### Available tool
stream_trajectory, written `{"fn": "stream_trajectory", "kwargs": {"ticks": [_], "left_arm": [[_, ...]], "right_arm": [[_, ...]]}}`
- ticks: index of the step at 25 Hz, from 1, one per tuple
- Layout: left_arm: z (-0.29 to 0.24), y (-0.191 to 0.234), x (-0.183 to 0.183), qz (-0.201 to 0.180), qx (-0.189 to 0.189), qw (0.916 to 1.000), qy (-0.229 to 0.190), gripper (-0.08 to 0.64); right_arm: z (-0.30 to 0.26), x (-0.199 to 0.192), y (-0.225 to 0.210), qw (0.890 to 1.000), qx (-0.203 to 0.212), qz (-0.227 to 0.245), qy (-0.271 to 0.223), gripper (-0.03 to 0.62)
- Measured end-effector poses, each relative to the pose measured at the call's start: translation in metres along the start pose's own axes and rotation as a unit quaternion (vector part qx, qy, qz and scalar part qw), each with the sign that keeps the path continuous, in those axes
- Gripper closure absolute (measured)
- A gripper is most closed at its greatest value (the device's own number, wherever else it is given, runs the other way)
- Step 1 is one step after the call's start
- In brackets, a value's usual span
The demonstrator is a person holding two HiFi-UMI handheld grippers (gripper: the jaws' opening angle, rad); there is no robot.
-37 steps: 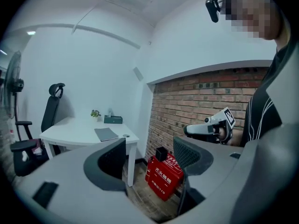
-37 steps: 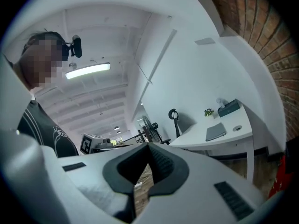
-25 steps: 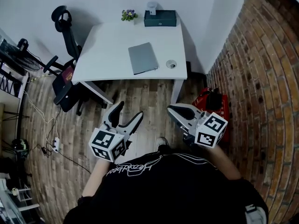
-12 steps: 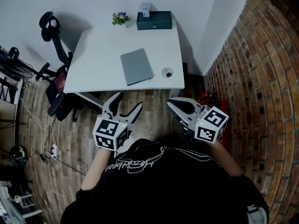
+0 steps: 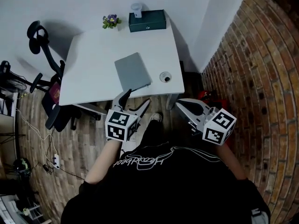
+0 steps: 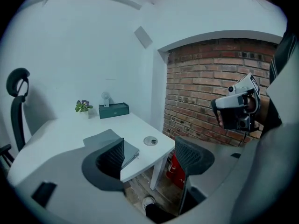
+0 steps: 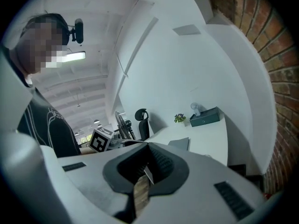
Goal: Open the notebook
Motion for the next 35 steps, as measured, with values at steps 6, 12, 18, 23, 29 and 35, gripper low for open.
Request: {"fn": "stream_trajectory", "kwargs": {"ticks": [6,12,18,23,29,35], "left_arm": [[-0.053,0.013,-0.011,-0.012,-0.023,0.9992,0.029,0.222],[-0.096,0.029,-0.029,-0.016,-0.029,0.9976,0.061,0.222],[-0.124,0.039,-0.050,-0.026,-0.030,0.9947,0.094,0.224],[-0.139,0.039,-0.066,-0.051,-0.025,0.9915,0.117,0.223],[-0.152,0.045,-0.082,-0.063,0.000,0.9883,0.139,0.224],[-0.155,0.047,-0.085,-0.072,0.015,0.9856,0.152,0.228]], "right_arm": [[-0.006,0.014,-0.028,0.999,-0.028,-0.021,-0.009,0.591],[-0.015,0.028,-0.051,0.999,-0.041,-0.028,-0.018,0.591],[-0.027,0.032,-0.067,0.998,-0.045,-0.042,-0.016,0.591],[-0.030,0.030,-0.079,0.996,-0.044,-0.070,-0.016,0.591],[-0.031,0.024,-0.087,0.995,-0.048,-0.083,-0.008,0.591],[-0.026,0.021,-0.093,0.994,-0.057,-0.092,-0.005,0.591]]}}
Point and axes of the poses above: the fingertips, and each gripper's own axes: z backward along the fingers, y to its left, x out of its top, the point moved 1 cm from there along z, backward along the fingers, and after that the axes turned 14 degrees about -z, right-handed, at the moved point
